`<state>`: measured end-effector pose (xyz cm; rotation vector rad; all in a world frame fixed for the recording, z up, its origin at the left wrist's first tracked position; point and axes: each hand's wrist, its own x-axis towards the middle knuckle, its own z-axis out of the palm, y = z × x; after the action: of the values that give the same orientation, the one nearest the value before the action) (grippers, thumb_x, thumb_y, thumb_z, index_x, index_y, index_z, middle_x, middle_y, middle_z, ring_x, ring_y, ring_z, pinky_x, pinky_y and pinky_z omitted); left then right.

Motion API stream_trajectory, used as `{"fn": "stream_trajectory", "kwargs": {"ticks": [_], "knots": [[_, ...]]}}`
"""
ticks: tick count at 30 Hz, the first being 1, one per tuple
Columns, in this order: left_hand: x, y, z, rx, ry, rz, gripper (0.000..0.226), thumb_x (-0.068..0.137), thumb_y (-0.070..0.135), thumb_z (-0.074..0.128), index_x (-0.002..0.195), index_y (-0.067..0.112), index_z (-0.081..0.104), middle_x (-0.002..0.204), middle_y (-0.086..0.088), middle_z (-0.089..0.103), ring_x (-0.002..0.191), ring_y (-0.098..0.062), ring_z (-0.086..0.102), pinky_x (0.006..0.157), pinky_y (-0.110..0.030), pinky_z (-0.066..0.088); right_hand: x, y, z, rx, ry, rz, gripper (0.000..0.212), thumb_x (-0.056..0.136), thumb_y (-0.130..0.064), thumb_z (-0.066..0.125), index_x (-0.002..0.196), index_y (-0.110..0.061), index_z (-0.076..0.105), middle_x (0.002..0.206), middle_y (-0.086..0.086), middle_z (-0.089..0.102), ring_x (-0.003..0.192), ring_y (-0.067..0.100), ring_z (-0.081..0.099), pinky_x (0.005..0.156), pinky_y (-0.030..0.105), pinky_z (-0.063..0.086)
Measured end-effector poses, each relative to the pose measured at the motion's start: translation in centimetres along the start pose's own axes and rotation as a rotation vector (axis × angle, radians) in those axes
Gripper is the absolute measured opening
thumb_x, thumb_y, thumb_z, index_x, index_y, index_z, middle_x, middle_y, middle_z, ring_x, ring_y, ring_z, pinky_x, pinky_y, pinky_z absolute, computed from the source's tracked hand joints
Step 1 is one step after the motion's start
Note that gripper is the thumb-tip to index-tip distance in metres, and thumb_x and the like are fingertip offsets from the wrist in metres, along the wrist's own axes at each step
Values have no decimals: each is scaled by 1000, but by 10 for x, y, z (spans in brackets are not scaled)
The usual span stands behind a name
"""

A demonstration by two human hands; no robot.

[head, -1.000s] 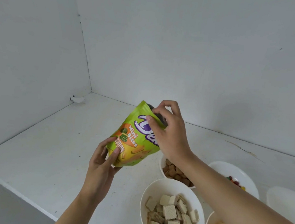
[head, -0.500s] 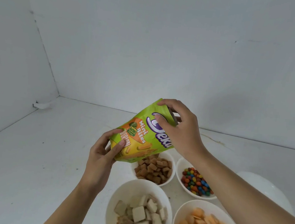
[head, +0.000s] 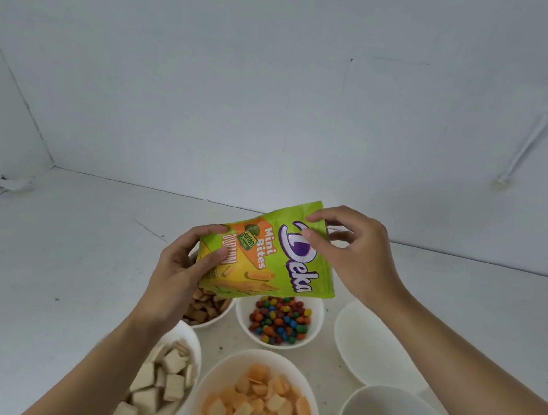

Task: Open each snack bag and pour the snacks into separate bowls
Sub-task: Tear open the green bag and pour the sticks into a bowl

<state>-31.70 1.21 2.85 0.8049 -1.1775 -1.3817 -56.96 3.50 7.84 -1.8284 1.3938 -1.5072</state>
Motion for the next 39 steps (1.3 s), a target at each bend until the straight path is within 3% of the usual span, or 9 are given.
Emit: {"fn": "stream_trajectory", "kwargs": {"ticks": [9,21,24,27,34,39], "knots": [[-5,-33,67,233,-72,8,22,89,12,72,109,19,70,123,-6,68,116,-33,63,83,-52,59,-44,54,-65,-2,9,106,12,81,-12,81,88,-18,73,89,-9,71,85,12,67,71,23,56],[-3,-33,111,524,-138,51,24,90,9,72,109,24,72,122,2,64,112,-13,62,70,-30,61,-76,96,-97,37,27,170,17,81,-13,82,84,-22,68,77,-15,65,82,14,67,75,39,60],[1,-30,116,635,-219,115,25,90,13,73,108,30,72,121,5,62,115,-14,60,73,-34,63,-83,104,-104,94,33,209,21,82,-13,82,87,-24,65,76,-5,63,87,19,70,72,41,62],[2,-28,121,716,-292,139,26,92,17,72,112,34,70,118,11,59,114,-9,60,78,-30,62,-89,113,-108,155,37,264,20,81,-12,82,88,-22,65,82,14,62,90,20,72,70,45,63],[0,-28,131,809,-352,131,27,93,22,69,113,40,67,120,11,59,109,5,57,78,-18,57,-101,123,-116,167,14,316,20,81,-12,83,87,-20,66,83,16,62,89,21,74,68,34,61],[0,-24,133,897,-395,181,27,93,29,69,115,44,64,119,19,62,111,3,57,85,-28,59,-108,125,-114,182,11,334,21,81,-12,82,87,-21,65,87,19,62,90,21,74,70,34,62]]}}
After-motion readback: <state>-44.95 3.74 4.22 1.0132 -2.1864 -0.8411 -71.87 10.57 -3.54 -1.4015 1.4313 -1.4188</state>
